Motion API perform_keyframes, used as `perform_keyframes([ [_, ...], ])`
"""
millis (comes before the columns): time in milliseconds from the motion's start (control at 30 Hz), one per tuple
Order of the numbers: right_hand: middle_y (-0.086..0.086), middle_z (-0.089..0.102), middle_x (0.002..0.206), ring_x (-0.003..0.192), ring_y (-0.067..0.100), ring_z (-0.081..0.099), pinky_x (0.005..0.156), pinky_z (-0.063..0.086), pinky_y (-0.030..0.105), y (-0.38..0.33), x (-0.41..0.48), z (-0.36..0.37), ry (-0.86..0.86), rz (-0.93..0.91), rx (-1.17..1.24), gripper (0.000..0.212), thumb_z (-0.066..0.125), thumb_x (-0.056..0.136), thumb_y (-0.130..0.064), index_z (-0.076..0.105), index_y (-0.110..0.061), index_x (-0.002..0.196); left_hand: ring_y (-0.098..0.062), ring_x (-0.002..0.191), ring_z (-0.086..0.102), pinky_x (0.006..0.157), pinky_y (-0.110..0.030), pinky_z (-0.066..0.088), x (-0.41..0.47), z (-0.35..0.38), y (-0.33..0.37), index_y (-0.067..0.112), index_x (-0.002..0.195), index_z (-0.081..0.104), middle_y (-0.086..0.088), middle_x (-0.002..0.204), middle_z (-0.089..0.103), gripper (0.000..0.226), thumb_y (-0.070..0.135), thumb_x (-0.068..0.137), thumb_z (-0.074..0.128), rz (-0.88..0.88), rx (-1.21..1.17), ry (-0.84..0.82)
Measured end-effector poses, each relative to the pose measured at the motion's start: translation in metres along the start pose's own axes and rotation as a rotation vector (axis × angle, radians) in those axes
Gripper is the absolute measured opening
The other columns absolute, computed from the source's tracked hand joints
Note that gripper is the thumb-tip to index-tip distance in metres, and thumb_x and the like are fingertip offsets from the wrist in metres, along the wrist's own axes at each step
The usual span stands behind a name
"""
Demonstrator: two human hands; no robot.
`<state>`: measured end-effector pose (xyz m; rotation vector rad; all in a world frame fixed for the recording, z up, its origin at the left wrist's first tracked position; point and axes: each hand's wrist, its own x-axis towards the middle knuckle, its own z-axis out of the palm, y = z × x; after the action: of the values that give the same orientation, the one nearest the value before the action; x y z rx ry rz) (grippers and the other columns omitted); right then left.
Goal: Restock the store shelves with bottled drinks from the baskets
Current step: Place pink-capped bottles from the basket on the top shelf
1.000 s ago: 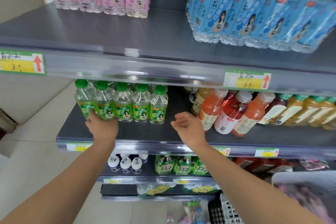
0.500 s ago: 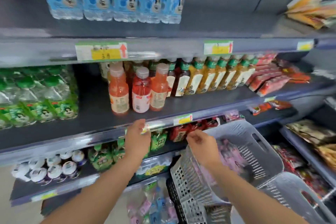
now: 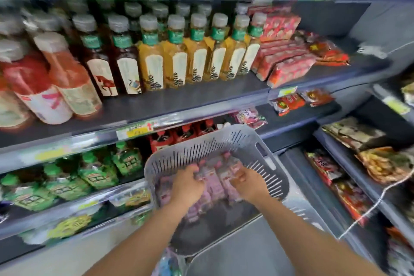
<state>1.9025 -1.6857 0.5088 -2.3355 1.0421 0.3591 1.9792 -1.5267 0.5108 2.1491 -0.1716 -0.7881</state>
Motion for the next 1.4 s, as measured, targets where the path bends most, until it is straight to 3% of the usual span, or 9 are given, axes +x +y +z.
perform_keyframes([
  [100, 0.01, 0.066, 0.118, 0.111, 0.027, 0.062, 0.091, 0.046, 0.029, 0.02, 0.027, 0.009, -0.084, 0.053, -0.046, 0.032, 0.06, 0.089, -0.03, 0.063, -0.014, 0.116, -0.025, 0.112, 0.058, 0.09, -0.034, 0.05, 0.022, 0.034, -0.006, 0.014, 0.135, 0.048, -0.011, 0.133, 0.054, 0.053, 0.017, 0.085, 0.064, -0.085, 0.134, -0.092],
  [233, 0.01, 0.063, 0.109, 0.101, 0.024, 0.062, 0.088, 0.05, 0.026, 0.037, 0.059, 0.032, -0.208, 0.127, -0.095, 0.032, 0.063, 0.089, -0.025, 0.062, -0.007, 0.115, -0.021, 0.108, 0.058, 0.044, -0.012, 0.041, 0.049, 0.065, -0.021, 0.022, 0.153, 0.007, -0.016, 0.153, 0.024, 0.087, 0.011, 0.087, 0.063, -0.202, 0.185, -0.096],
  [400, 0.008, 0.063, 0.117, 0.098, 0.018, 0.061, 0.059, 0.037, 0.015, 0.035, 0.083, 0.047, -0.362, 0.149, -0.189, 0.035, 0.061, 0.091, -0.025, 0.058, -0.004, 0.119, -0.035, 0.141, 0.024, 0.107, -0.04, 0.034, 0.069, 0.086, -0.038, 0.015, 0.152, 0.007, -0.017, 0.155, 0.018, 0.101, 0.023, 0.079, 0.075, -0.319, 0.176, -0.012],
  [567, -0.002, 0.064, 0.088, 0.057, 0.003, 0.051, 0.041, 0.026, 0.016, 0.034, 0.099, 0.059, -0.36, 0.201, -0.234, 0.015, 0.066, 0.087, -0.027, 0.055, -0.016, 0.087, -0.036, 0.135, 0.029, 0.106, -0.042, 0.035, 0.075, 0.096, -0.043, 0.013, 0.152, 0.007, -0.019, 0.148, 0.022, 0.115, 0.037, 0.069, 0.083, -0.342, 0.178, 0.061],
  [667, -0.001, 0.061, 0.087, 0.064, 0.009, 0.053, 0.046, 0.032, 0.018, 0.033, 0.104, 0.06, -0.314, 0.199, -0.21, 0.021, 0.066, 0.087, -0.032, 0.052, -0.018, 0.081, -0.036, 0.134, 0.031, 0.106, -0.043, 0.037, 0.08, 0.094, -0.048, 0.012, 0.149, 0.016, -0.018, 0.146, 0.026, 0.112, 0.037, 0.064, 0.085, -0.363, 0.187, 0.066],
  [900, 0.007, 0.063, 0.092, 0.079, 0.016, 0.064, 0.066, 0.056, 0.027, 0.036, 0.108, 0.074, -0.375, 0.313, 0.197, 0.048, 0.074, 0.079, -0.011, 0.052, -0.009, 0.122, -0.038, 0.121, 0.049, 0.098, -0.039, 0.047, 0.089, 0.085, -0.05, 0.015, 0.146, 0.017, -0.018, 0.136, 0.041, 0.114, 0.015, 0.058, 0.089, -0.443, -0.025, 0.049],
  [1000, 0.009, 0.065, 0.096, 0.09, 0.023, 0.067, 0.07, 0.057, 0.031, 0.036, 0.11, 0.076, -0.432, 0.328, 0.277, 0.033, 0.075, 0.077, -0.01, 0.056, -0.007, 0.104, -0.031, 0.095, 0.065, 0.081, -0.047, 0.058, 0.106, 0.091, -0.077, 0.024, 0.132, 0.035, -0.009, 0.11, 0.061, 0.106, 0.021, 0.043, 0.092, -0.437, -0.09, 0.039],
  [1167, 0.015, 0.069, 0.098, 0.086, 0.027, 0.07, 0.079, 0.059, 0.04, 0.033, 0.104, 0.074, -0.511, 0.387, 0.428, 0.027, 0.072, 0.08, -0.006, 0.054, -0.002, 0.1, -0.03, 0.103, 0.063, 0.085, -0.048, 0.055, 0.092, 0.075, -0.064, 0.02, 0.134, 0.041, -0.008, 0.114, 0.063, 0.096, 0.005, 0.052, 0.089, -0.427, -0.241, 0.035],
  [1400, 0.021, 0.071, 0.095, 0.086, 0.035, 0.071, 0.081, 0.057, 0.051, 0.03, 0.098, 0.07, -0.513, 0.427, 0.638, 0.035, 0.077, 0.076, -0.008, 0.056, 0.003, 0.101, -0.015, 0.055, 0.055, 0.038, -0.023, 0.043, 0.067, 0.059, -0.051, 0.028, 0.147, 0.024, -0.016, 0.124, 0.056, 0.103, -0.007, 0.067, 0.078, -0.452, -0.438, -0.057],
])
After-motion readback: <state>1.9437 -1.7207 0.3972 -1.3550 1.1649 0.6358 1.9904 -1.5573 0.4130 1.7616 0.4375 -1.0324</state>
